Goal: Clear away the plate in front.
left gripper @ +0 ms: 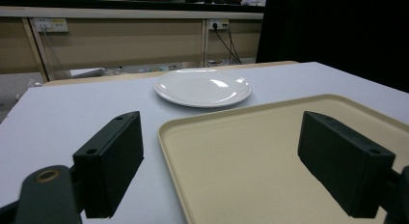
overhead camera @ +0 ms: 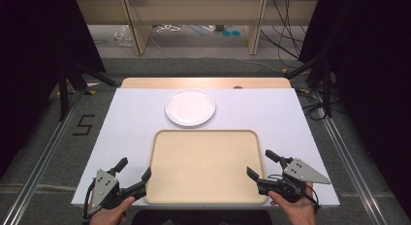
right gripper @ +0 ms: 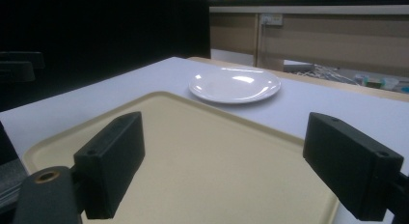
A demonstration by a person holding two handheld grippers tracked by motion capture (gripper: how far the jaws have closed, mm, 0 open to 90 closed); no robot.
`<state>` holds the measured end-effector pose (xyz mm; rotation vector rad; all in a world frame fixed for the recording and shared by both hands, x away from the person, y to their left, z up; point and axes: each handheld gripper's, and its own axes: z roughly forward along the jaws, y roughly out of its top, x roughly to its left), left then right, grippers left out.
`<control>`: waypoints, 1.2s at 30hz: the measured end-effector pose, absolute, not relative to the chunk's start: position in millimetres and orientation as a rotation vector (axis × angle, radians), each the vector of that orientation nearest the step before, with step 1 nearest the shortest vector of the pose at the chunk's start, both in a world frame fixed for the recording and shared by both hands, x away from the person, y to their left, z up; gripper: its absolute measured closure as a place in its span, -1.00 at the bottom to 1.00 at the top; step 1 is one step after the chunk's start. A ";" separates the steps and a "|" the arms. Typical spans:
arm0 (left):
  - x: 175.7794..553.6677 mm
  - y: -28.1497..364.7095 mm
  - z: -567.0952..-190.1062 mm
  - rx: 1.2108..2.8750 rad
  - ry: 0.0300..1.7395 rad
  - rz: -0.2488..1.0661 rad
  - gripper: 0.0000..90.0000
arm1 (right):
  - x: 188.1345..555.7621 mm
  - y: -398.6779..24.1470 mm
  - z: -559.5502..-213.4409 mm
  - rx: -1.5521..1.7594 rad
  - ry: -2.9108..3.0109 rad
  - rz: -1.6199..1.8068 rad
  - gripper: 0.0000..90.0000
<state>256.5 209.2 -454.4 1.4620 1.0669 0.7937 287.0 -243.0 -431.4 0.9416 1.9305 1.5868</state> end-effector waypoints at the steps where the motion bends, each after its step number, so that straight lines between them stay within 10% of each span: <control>1: 256.5 209.2 -454.4 1.462 1.067 0.794 -0.65 | 287.7 -243.1 -431.7 0.933 1.924 1.588 -0.65; 36: 283.6 186.2 -453.1 1.374 1.111 0.573 -0.64 | 288.7 -242.3 -432.7 0.918 1.942 1.614 -0.65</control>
